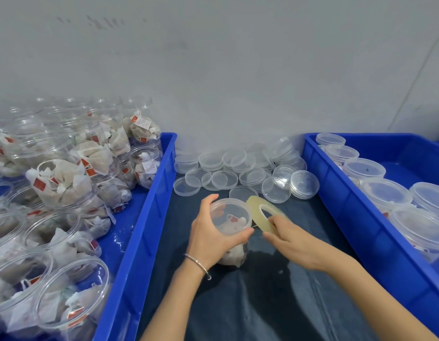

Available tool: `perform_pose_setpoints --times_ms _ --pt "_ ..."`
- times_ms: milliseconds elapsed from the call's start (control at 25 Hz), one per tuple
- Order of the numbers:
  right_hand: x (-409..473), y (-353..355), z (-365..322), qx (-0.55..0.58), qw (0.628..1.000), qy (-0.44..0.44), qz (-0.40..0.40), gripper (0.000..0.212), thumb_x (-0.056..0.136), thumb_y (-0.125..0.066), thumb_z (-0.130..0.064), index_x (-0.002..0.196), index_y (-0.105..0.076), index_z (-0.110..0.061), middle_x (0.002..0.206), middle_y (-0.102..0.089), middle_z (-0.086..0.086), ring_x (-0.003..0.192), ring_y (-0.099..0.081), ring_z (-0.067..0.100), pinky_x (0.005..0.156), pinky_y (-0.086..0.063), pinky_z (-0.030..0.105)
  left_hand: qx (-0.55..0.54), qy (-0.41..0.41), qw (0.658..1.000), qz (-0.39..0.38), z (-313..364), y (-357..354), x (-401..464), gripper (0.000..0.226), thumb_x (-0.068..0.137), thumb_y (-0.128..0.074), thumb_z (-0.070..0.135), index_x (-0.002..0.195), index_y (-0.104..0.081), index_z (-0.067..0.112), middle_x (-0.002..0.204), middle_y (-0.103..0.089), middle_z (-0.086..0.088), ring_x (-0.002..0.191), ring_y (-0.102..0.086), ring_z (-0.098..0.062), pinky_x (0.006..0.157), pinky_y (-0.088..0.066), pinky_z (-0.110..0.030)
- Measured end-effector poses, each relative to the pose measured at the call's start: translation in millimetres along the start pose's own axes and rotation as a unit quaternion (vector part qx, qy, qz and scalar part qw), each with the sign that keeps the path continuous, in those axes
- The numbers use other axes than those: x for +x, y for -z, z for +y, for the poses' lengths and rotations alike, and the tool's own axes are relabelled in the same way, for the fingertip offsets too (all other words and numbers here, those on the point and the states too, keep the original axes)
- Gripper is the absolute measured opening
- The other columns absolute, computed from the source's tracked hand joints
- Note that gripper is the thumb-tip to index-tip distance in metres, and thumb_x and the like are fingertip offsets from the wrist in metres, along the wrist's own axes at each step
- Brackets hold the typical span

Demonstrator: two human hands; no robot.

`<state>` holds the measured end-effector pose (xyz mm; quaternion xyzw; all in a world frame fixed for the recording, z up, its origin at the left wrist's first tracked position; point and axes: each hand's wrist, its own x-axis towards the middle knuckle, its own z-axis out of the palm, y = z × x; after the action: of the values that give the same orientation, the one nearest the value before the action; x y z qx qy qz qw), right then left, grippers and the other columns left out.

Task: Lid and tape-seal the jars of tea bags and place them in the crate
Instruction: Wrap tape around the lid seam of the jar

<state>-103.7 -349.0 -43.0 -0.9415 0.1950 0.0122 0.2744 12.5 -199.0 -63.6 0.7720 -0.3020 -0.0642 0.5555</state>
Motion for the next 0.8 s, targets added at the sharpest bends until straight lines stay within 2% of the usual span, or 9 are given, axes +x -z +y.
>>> perform_pose_setpoints --times_ms 40,120,160,240,320,400,560,680,800 --pt "-4 0 2 0.047 0.999 0.001 -0.016 0.023 0.098 -0.044 -0.037 0.109 -0.045 -0.016 0.098 -0.053 0.002 0.085 -0.051 0.016 0.067 -0.04 0.022 0.011 0.001 1.0 -0.023 -2 6 2 0.091 0.052 -0.09 0.038 0.129 -0.042 0.03 0.109 -0.055 0.023 0.107 -0.052 0.001 0.089 -0.037 -0.012" --pt "-11 0 6 0.08 0.997 0.017 0.0 0.029 0.093 -0.052 -0.046 0.112 -0.047 -0.025 0.101 -0.057 -0.005 0.092 -0.054 0.015 0.076 -0.045 0.025 0.023 -0.006 0.998 -0.058 -4 15 5 0.085 0.053 -0.09 0.039 0.124 -0.044 0.031 0.108 -0.055 0.026 0.107 -0.052 0.004 0.09 -0.04 -0.014" --pt "-12 3 8 0.04 0.999 0.028 0.019 0.033 0.089 -0.053 -0.053 0.113 -0.046 -0.031 0.101 -0.056 -0.012 0.099 -0.052 0.013 0.082 -0.044 0.029 0.026 -0.01 0.997 -0.072 -4 18 7 0.082 0.054 -0.09 0.038 0.122 -0.046 0.031 0.109 -0.056 0.024 0.107 -0.052 0.007 0.092 -0.042 -0.016" --pt "-15 15 11 -0.127 0.99 0.036 0.045 0.044 0.079 -0.042 -0.073 0.108 -0.045 -0.04 0.095 -0.05 -0.025 0.101 -0.043 0.005 0.084 -0.04 0.036 0.031 -0.02 0.994 -0.098 -4 23 11 0.079 0.054 -0.091 0.036 0.12 -0.048 0.031 0.11 -0.058 0.022 0.107 -0.051 0.011 0.094 -0.045 -0.021" --pt "-16 31 12 -0.266 0.96 0.049 0.075 0.061 0.072 -0.022 -0.085 0.091 -0.049 -0.034 0.081 -0.046 -0.023 0.092 -0.037 0.001 0.082 -0.037 0.035 0.035 -0.032 0.992 -0.118 -5 27 14 0.078 0.054 -0.091 0.036 0.119 -0.048 0.032 0.109 -0.059 0.023 0.105 -0.051 0.014 0.094 -0.045 -0.02" --pt "-19 43 8 -0.323 0.939 0.065 0.098 0.068 0.069 -0.011 -0.085 0.078 -0.047 -0.028 0.076 -0.046 -0.017 0.088 -0.035 0.0 0.078 -0.035 0.03 0.036 -0.034 0.991 -0.127 -7 28 16 0.075 0.055 -0.091 0.035 0.117 -0.048 0.035 0.107 -0.059 0.026 0.104 -0.051 0.016 0.092 -0.044 -0.017" --pt "-30 60 7 -0.378 0.917 0.064 0.108 0.054 0.066 -0.009 -0.066 0.077 -0.043 -0.026 0.078 -0.046 -0.013 0.086 -0.037 0.004 0.074 -0.035 0.026 0.012 -0.026 0.992 -0.126 -14 33 19 0.073 0.055 -0.092 0.028 0.113 -0.048 0.039 0.109 -0.063 0.02 0.104 -0.055 0.012 0.09 -0.043 -0.011" --pt "-37 69 19 -0.348 0.933 0.034 0.087 0.04 0.07 -0.016 -0.063 0.074 -0.037 -0.029 0.077 -0.045 -0.015 0.088 -0.039 0.005 0.075 -0.037 0.026 0.002 -0.033 0.991 -0.133 -16 33 18 0.073 0.056 -0.092 0.023 0.112 -0.049 0.038 0.11 -0.064 0.017 0.105 -0.056 0.01 0.087 -0.041 -0.006" --pt "-29 66 28 -0.31 0.946 -0.003 0.096 0.032 0.082 -0.029 -0.059 0.072 -0.035 -0.029 0.078 -0.044 -0.016 0.09 -0.04 0.005 0.069 -0.036 0.027 -0.004 -0.04 0.988 -0.146 -14 32 15 0.073 0.055 -0.092 0.023 0.112 -0.049 0.039 0.111 -0.062 0.017 0.106 -0.055 0.01 0.085 -0.04 -0.004"
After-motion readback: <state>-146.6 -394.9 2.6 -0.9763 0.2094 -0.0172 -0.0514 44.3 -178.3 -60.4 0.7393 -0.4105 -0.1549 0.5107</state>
